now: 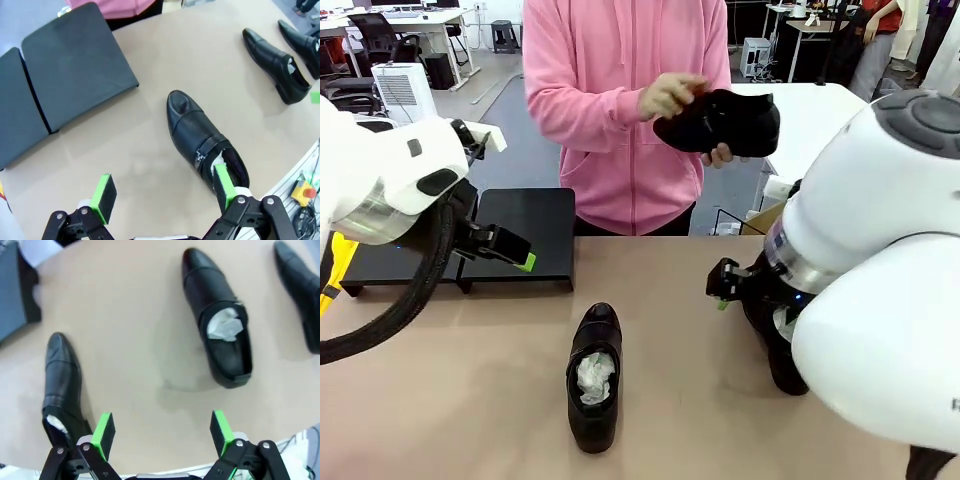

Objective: Organize the shoes by placing them on the stand.
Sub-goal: Place the Shoe from the middle of the table onto the Shoes Stand.

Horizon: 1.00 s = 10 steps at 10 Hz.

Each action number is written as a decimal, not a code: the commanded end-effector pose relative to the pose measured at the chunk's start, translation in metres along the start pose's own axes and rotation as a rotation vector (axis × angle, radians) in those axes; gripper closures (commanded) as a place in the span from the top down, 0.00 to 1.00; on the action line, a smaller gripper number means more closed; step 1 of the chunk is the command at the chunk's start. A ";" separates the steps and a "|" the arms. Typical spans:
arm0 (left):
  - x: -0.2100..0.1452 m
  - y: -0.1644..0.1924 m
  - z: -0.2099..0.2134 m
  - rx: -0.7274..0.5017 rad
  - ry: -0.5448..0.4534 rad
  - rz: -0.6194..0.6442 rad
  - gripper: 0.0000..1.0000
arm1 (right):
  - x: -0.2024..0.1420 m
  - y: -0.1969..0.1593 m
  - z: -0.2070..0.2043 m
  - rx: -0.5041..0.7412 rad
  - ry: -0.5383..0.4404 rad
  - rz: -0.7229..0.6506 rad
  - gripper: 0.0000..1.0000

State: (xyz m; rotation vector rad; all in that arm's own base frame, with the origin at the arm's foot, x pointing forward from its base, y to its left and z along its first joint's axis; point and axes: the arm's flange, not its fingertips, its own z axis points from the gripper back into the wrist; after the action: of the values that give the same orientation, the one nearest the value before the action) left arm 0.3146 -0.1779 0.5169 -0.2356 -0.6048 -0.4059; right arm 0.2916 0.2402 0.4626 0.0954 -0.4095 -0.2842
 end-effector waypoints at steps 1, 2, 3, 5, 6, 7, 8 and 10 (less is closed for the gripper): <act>-0.004 -0.038 -0.016 -0.004 0.047 0.049 1.00 | 0.032 -0.033 0.013 -0.077 -0.022 -0.117 1.00; -0.002 -0.068 -0.029 -0.006 0.052 0.109 1.00 | 0.045 -0.049 0.018 -0.104 -0.030 -0.170 1.00; 0.002 -0.095 -0.041 -0.029 0.009 0.163 1.00 | 0.050 -0.062 0.020 -0.117 -0.028 -0.204 1.00; 0.011 -0.122 -0.065 0.010 0.185 0.322 1.00 | 0.049 -0.072 0.014 -0.116 -0.015 -0.240 1.00; 0.019 -0.130 -0.076 0.006 0.198 0.362 1.00 | 0.047 -0.075 0.007 -0.135 -0.011 -0.255 1.00; 0.025 -0.136 -0.091 0.033 0.247 0.399 1.00 | 0.058 -0.075 0.017 -0.109 -0.015 -0.218 1.00; 0.025 -0.141 -0.104 0.054 0.294 0.413 1.00 | 0.058 -0.075 0.017 -0.109 -0.015 -0.218 1.00; 0.022 -0.153 -0.124 0.070 0.353 0.405 1.00 | 0.058 -0.075 0.017 -0.109 -0.015 -0.218 1.00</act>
State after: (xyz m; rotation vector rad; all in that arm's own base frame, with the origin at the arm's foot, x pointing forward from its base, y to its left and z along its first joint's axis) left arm 0.3257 -0.3474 0.4431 -0.2365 -0.2262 -0.0364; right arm 0.3165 0.1507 0.4880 0.0255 -0.3925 -0.5263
